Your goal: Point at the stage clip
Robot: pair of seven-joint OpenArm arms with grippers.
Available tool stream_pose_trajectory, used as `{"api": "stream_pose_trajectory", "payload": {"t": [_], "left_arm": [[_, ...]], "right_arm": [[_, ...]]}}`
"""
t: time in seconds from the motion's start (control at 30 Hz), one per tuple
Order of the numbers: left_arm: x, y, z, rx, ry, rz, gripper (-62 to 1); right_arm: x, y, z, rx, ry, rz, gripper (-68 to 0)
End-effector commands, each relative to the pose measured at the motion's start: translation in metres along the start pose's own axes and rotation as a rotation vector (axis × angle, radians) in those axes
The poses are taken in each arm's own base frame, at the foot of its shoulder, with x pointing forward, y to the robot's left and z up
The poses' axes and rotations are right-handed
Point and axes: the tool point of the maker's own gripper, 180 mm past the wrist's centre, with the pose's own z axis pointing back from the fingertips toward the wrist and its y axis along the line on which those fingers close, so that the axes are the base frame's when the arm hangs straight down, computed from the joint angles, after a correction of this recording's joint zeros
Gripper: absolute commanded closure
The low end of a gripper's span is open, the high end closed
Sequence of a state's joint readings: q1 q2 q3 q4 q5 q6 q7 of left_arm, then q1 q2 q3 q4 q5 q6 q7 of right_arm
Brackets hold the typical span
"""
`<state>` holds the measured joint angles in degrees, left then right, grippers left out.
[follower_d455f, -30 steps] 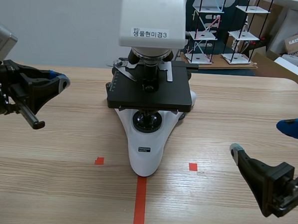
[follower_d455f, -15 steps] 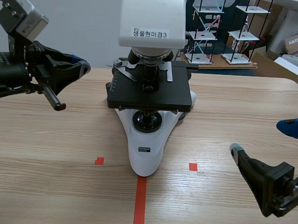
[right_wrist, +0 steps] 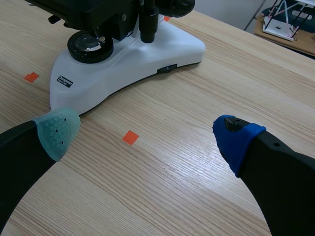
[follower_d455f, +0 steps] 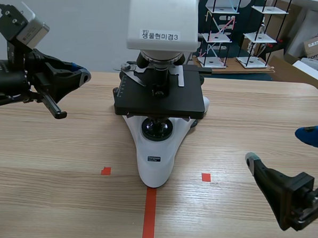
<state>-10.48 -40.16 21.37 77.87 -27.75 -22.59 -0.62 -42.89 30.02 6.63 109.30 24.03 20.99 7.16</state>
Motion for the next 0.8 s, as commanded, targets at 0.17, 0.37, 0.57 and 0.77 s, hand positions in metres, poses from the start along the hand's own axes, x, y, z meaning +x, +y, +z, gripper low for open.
{"api": "stream_pose_trajectory", "payload": {"t": [0.17, 0.37, 0.57, 0.77], "left_arm": [[0.0174, 0.0, -0.0029, -0.003, -0.062, 0.002, -4.1], [0.0204, -0.0053, -0.006, -0.02, -0.077, 0.012, -4.1], [0.0221, -0.0071, -0.0078, -0.022, -0.085, 0.018, -4.1], [0.0219, -0.007, -0.0077, -0.022, -0.084, 0.017, -4.1]], "right_arm": [[0.0086, -0.0009, 0.0003, 0.004, -0.025, 0.011, -59.5], [0.0087, -0.0009, 0.0003, 0.004, -0.025, 0.011, -59.5], [0.0086, -0.0009, 0.0003, 0.004, -0.025, 0.011, -59.5], [0.0087, -0.0009, 0.0003, 0.004, -0.025, 0.011, -59.5]]}}
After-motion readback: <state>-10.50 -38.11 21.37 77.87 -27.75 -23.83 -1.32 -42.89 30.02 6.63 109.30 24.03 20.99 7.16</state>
